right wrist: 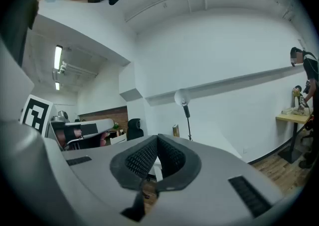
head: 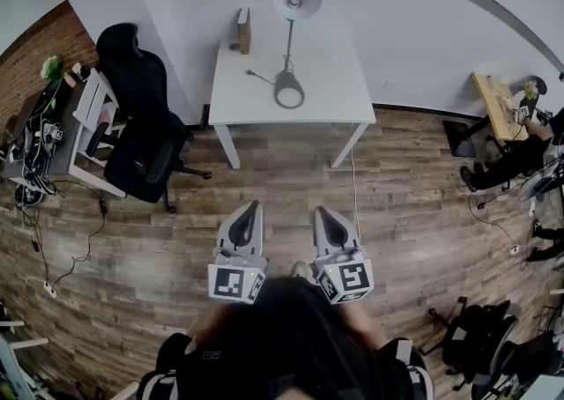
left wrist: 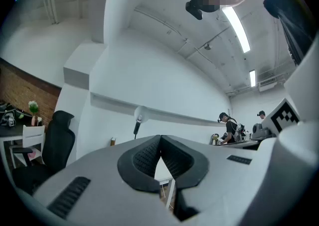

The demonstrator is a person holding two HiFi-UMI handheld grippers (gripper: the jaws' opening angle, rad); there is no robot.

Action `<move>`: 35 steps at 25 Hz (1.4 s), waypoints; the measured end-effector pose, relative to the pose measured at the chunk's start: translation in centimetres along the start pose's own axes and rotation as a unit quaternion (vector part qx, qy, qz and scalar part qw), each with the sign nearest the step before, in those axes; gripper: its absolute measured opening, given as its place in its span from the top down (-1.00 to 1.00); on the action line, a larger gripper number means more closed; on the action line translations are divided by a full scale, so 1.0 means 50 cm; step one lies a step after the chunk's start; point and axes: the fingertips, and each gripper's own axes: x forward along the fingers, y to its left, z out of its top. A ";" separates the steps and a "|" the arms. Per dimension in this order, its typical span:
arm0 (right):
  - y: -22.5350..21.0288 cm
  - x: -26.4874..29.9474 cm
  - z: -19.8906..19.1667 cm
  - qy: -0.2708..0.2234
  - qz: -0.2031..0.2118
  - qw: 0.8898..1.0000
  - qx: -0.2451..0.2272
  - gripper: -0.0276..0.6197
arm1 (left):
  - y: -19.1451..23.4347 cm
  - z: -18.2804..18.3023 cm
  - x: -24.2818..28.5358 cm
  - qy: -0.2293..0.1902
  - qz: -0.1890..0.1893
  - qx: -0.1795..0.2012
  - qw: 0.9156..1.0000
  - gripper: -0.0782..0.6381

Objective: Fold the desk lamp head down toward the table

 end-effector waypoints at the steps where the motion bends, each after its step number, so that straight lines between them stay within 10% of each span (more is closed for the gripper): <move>1: 0.000 -0.002 0.000 0.000 0.001 1.000 -0.001 0.88 | -0.002 0.000 -0.002 -0.001 0.000 -0.001 1.000 0.71; 35: 0.164 0.078 -0.046 -0.002 -0.027 1.000 -0.005 0.87 | 0.153 -0.033 -0.091 0.020 -0.027 -0.024 0.999 0.71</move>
